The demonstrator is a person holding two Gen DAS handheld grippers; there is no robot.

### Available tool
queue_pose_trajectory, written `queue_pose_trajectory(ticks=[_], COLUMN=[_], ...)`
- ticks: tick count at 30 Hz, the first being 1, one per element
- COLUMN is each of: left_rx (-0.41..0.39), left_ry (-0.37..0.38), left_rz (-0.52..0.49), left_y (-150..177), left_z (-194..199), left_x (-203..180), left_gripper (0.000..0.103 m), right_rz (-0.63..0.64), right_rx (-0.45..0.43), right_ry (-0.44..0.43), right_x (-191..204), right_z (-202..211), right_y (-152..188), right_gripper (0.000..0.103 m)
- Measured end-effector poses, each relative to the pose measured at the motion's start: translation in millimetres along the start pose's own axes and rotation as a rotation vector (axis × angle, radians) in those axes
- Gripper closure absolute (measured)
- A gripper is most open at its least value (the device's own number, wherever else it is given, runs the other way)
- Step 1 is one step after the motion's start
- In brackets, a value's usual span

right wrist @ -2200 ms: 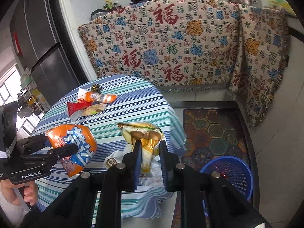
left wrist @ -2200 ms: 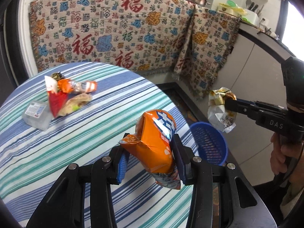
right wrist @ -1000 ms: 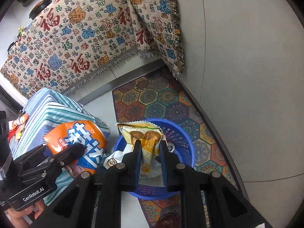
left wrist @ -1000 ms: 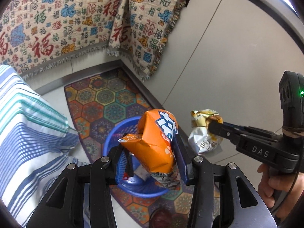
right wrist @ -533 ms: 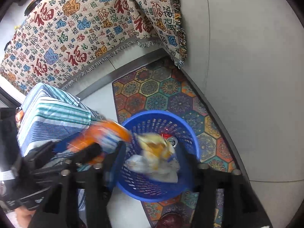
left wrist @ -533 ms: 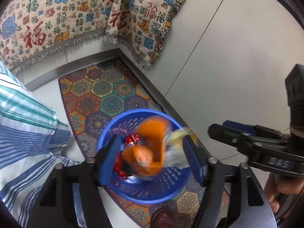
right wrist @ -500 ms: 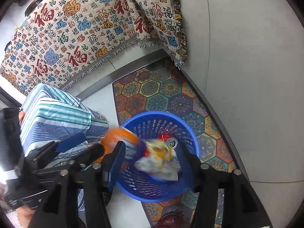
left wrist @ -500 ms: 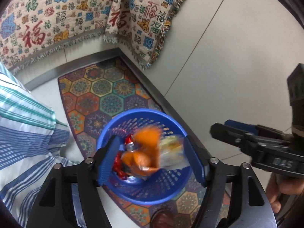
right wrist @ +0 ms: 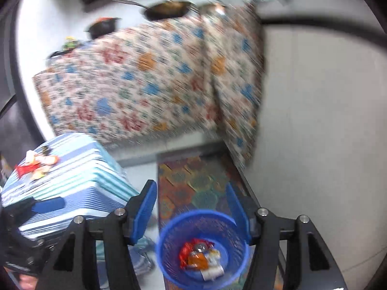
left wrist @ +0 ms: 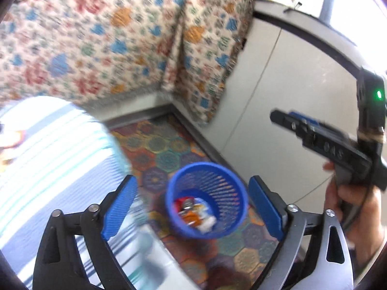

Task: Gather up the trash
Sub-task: 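Move both tools back over the table toward the remaining trash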

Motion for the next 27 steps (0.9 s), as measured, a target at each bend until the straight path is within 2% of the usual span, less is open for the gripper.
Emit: queue_pose_trajectory(ticks=[2, 5, 8, 11, 14, 18, 25, 27], left_rx=[0.009, 0.06, 0.134, 0.161, 0.165, 0.164, 0.201, 0.203], left_ry=[-0.075, -0.19, -0.307, -0.404, -0.431, -0.471, -0.493, -0.514], left_rz=[-0.008, -0.007, 0.01, 0.052, 0.12, 0.196, 0.291, 0.297], left_y=[23, 65, 107, 136, 153, 172, 186, 187], left_z=[30, 58, 74, 91, 104, 117, 114, 113], left_x=[24, 69, 118, 167, 206, 252, 295, 299], left_gripper=[0.007, 0.006, 0.006, 0.006, 0.006, 0.006, 0.006, 0.002], right_rz=[0.049, 0.124, 0.231, 0.325, 0.378, 0.42, 0.443, 0.45], right_rx=[-0.017, 0.008, 0.055, 0.137, 0.216, 0.296, 0.342, 0.355], right_ry=[-0.057, -0.157, -0.23, -0.279, -0.314, -0.318, -0.297, -0.293], right_x=[39, 103, 167, 222, 264, 298, 318, 319], right_z=[9, 13, 12, 1, -10, -34, -57, -60], right_y=[3, 21, 53, 91, 126, 149, 166, 170], right_gripper=[0.035, 0.034, 0.029, 0.029, 0.029, 0.029, 0.029, 0.029])
Point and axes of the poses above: each gripper's, at about its wrist camera, not at the fingertips, and z roughly against the way its jaws point, x to its left, y to its underside, the point moved 7 cm from there along -z, roughly the way its jaws point, and after that the axes turned 10 degrees about -z, right-handed, at the moved point
